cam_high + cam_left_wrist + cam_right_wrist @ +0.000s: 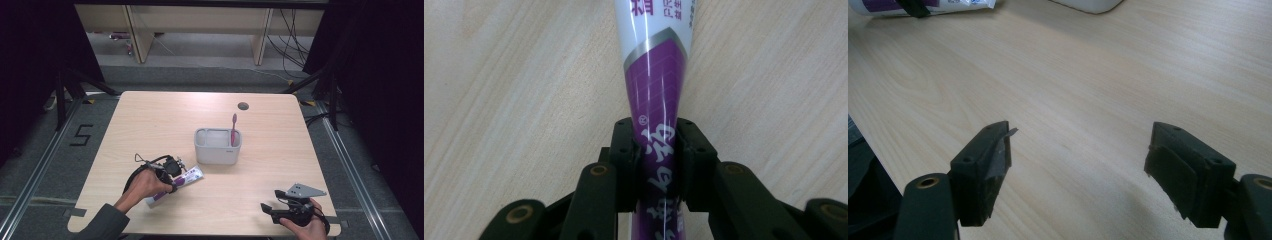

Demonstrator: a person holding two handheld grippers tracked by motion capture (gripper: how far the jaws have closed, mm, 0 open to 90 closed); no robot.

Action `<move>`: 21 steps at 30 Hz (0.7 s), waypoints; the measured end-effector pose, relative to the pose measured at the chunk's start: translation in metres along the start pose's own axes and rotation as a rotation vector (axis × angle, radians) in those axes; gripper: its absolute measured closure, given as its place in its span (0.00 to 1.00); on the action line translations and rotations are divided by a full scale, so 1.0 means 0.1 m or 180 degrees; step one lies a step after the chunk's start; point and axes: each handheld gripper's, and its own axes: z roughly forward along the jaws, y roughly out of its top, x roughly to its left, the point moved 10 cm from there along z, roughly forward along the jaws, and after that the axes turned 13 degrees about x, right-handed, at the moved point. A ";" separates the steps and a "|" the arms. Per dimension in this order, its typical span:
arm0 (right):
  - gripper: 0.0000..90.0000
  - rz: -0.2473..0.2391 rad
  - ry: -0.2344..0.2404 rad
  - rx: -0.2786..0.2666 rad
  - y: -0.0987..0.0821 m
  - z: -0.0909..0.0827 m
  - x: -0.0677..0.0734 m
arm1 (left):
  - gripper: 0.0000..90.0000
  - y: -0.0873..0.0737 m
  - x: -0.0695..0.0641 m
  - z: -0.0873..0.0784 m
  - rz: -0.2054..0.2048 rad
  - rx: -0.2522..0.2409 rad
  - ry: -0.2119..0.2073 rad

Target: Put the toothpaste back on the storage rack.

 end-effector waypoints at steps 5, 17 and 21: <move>0.29 -0.0010 -0.0033 0.0003 0.00 0.00 -0.01 | 0.81 0.01 0.01 0.00 0.0044 0.0077 0.0007; 0.29 -0.0003 -0.0004 0.0001 0.00 0.00 0.00 | 0.82 0.02 0.00 -0.01 0.0074 0.0153 0.0020; 0.29 -0.0011 -0.0009 -0.0010 0.00 0.00 -0.01 | 0.83 0.02 0.00 -0.02 0.0082 0.0147 0.0013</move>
